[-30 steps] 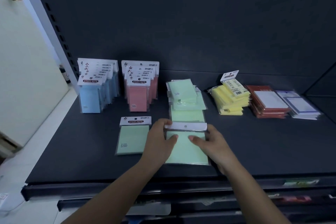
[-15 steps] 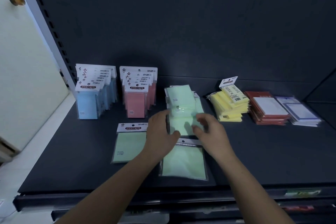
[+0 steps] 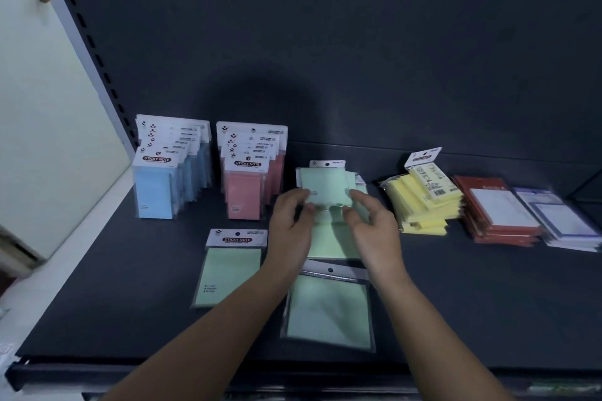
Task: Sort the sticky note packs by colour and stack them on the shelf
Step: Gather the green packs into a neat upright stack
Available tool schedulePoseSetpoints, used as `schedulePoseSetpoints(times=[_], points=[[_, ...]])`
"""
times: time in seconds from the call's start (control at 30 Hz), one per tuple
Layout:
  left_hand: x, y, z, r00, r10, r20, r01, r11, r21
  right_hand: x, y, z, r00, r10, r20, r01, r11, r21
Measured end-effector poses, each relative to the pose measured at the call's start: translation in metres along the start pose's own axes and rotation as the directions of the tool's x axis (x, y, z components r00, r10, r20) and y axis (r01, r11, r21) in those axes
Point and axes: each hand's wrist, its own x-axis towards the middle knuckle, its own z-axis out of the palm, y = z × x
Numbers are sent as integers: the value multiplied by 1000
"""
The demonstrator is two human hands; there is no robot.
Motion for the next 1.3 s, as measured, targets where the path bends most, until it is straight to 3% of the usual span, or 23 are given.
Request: schedulePoseSetpoints(times=[0.1, 0.2, 0.33, 0.43, 0.53, 0.73, 0.8, 0.9, 1.07, 1.2, 1.3], points=[[4, -3, -4, 968, -168, -185, 117, 959, -258, -11, 0, 6, 996, 83, -21, -74, 962, 261], [6, -9, -9, 942, -267, -205, 177, 910, -374, -19, 0, 12, 980, 192, -48, -155, 894, 421], [-2, -15, -19, 946, -313, -87, 251, 875, -415, -25, 3, 15, 972, 233, 16, -215, 866, 452], [-6, -12, -34, 952, -303, 39, 290, 856, -427, -27, 4, 17, 982, 168, 90, -190, 887, 420], [-12, -7, -55, 954, -295, 49, 288, 863, -414, -36, 4, 23, 966, 121, 228, -198, 915, 352], [-26, -9, -104, 993, -111, 28, 113, 991, -71, -52, -4, 50, 895, 74, 439, -186, 958, 218], [-30, -16, -118, 998, -59, -7, 59, 986, 153, -58, -6, 59, 888, 30, 458, -55, 998, 42], [-34, -24, -130, 999, 31, -26, -18, 910, 414, -65, -9, 73, 897, -72, 437, 165, 970, -179], [-35, -27, -138, 997, 62, -37, -35, 870, 493, -70, -14, 88, 885, -66, 460, 260, 891, -373], [-34, -32, -142, 998, 0, -58, 34, 809, 587, -74, -15, 91, 881, -75, 467, 273, 887, -373], [-31, -29, -142, 997, 32, -73, 21, 780, 625, -74, -16, 89, 894, -143, 424, 301, 894, -333]])
